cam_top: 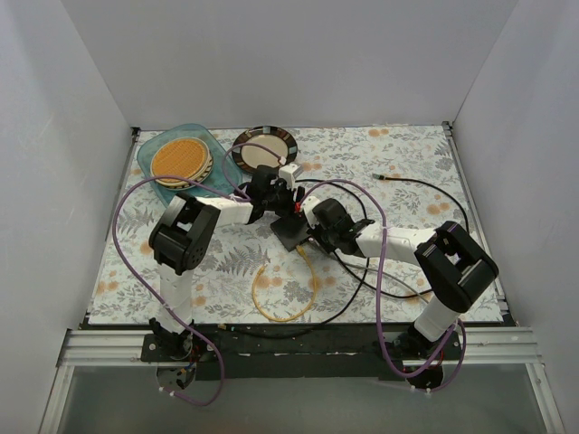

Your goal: Insert the plug into the switch port

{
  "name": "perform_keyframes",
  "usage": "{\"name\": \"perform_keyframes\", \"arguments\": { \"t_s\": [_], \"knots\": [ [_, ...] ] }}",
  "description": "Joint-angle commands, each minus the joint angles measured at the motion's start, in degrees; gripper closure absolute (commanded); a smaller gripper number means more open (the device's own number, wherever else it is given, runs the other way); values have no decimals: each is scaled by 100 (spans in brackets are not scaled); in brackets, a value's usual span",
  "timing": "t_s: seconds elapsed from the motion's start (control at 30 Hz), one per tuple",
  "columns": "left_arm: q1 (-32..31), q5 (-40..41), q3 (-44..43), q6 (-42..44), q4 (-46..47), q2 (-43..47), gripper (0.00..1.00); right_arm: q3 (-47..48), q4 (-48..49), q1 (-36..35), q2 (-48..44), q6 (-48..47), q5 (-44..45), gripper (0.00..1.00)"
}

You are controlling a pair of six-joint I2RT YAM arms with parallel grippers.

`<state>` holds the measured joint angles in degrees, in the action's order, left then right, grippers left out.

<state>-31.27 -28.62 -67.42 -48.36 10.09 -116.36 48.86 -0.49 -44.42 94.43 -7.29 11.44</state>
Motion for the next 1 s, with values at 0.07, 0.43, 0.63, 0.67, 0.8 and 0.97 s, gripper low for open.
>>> {"name": "perform_keyframes", "arguments": {
  "t_s": [0.07, 0.43, 0.63, 0.67, 0.8, 0.97],
  "knots": [
    [-1224, -3167, 413, -684, -1044, 333, 48, 800, 3468, -14, -22, -264, -300, 99],
    [-1619, -3396, 501, -675, -1044, 675, 49, 1336, 3538, -22, 216, -361, -625, 99],
    [-1707, -3589, 633, -780, -824, 746, 49, 1407, 3530, -14, 198, -343, -626, 99],
    [-1716, -3589, 659, -772, -807, 746, 49, 1433, 3504, -14, 207, -343, -626, 99],
    [-1699, -2733, 835, -868, -780, 851, 44, 1398, 3346, -14, 146, -317, -591, 99],
    [-1234, -1648, 897, -1254, -895, 790, 34, 1118, 3099, -14, -118, -229, -547, 99]
  ]
}}
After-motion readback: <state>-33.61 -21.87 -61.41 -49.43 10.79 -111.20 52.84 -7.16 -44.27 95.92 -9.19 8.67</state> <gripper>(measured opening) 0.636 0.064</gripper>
